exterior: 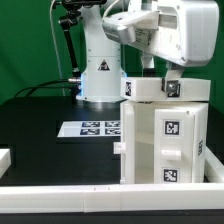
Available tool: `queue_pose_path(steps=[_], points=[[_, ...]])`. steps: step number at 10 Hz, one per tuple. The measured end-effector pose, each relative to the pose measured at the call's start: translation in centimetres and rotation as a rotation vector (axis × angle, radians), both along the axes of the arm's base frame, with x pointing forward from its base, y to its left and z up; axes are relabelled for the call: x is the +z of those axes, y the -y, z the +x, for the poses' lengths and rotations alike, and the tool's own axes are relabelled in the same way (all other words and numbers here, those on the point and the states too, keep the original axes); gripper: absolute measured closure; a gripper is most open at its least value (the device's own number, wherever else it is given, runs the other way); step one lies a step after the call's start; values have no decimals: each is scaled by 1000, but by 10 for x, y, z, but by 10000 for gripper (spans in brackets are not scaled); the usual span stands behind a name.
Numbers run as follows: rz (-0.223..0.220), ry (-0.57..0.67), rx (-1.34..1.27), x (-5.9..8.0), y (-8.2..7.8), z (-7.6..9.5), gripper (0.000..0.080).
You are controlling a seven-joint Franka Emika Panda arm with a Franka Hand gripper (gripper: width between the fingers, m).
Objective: Assemble cabinet
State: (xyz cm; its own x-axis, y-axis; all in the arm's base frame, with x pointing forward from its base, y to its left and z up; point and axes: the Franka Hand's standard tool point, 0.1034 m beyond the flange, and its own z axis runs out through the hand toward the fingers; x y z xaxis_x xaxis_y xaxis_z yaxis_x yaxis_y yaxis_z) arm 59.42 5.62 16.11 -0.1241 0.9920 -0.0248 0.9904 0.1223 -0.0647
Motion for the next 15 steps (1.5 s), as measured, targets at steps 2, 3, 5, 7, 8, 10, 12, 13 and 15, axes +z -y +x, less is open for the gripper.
queue_pose_path(steps=[2,3,5,7,8,10,12,13,15], points=[[-8,2,-127,0,1,0,231],[-16,-1,-213,0,2,-1,230],[-30,-9,-394,-1,5,-4,230],[-43,-5,-558,-1,5,-4,230],[-48,-3,-622,-1,5,-5,230],[-58,1,-770,-2,5,-5,230],[-66,7,-885,-2,4,-5,230],[-71,9,-954,-2,4,-5,230],[-80,13,-1082,-2,4,-5,230]])
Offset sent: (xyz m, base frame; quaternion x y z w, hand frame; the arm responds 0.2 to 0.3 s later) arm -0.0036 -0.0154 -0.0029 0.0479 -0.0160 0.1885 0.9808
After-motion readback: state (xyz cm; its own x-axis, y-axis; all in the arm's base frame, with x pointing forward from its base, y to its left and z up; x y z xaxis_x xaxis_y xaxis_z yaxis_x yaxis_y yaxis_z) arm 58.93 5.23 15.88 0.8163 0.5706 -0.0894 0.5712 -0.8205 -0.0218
